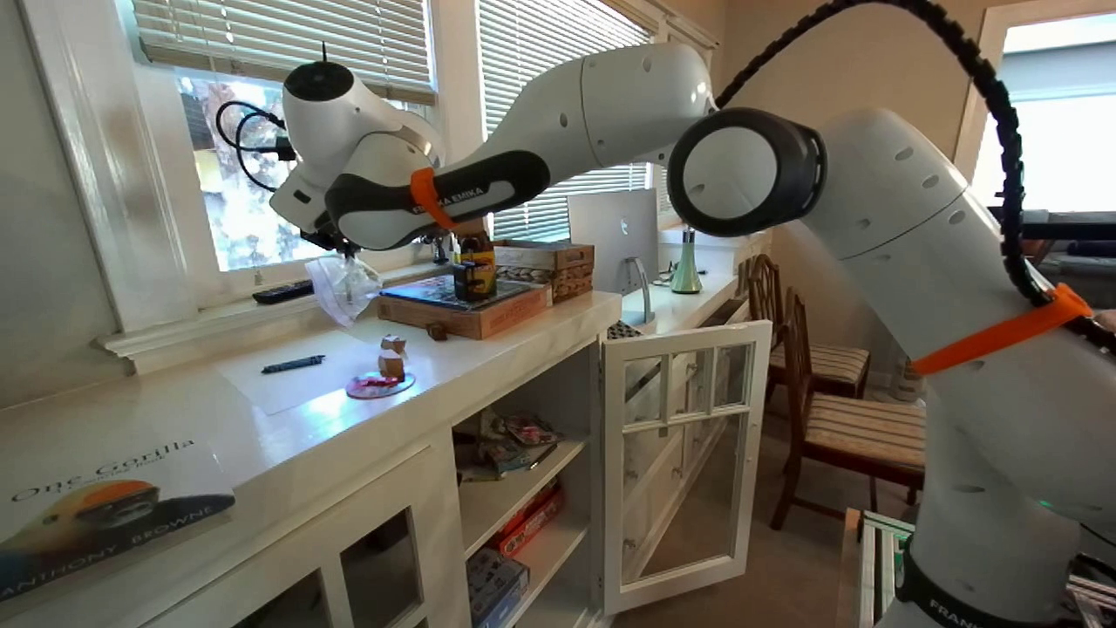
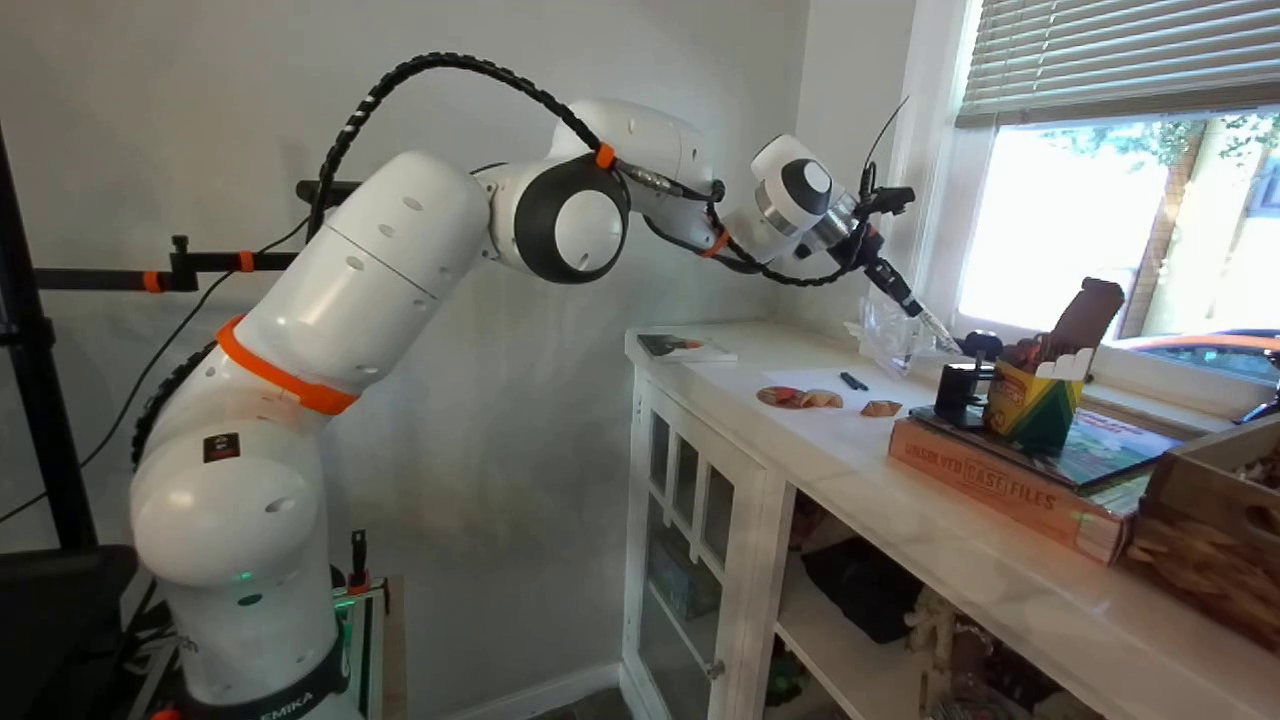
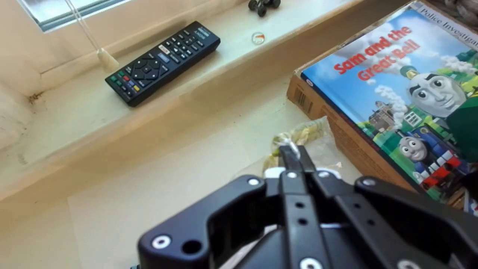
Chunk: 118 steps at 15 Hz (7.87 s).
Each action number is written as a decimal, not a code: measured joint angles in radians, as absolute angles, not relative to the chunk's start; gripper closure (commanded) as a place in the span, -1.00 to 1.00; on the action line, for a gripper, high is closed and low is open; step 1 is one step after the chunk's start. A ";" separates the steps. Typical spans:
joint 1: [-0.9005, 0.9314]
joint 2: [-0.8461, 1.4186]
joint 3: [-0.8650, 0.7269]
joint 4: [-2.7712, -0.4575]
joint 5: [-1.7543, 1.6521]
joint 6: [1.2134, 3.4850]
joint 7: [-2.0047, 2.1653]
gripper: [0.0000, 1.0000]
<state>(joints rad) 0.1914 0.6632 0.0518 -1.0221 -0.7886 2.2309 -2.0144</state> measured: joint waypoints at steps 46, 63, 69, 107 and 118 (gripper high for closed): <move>0.143 0.663 0.132 -0.940 -0.467 2.008 -1.977 0.99; 0.188 0.667 0.103 -0.950 -0.609 1.997 -2.045 0.99; 0.184 0.667 0.109 -0.949 -0.586 1.986 -2.049 0.99; 0.072 0.686 0.158 -0.939 -0.228 1.836 -2.026 -1.00; 0.063 0.686 0.162 -1.069 -0.238 2.007 -2.092 -1.00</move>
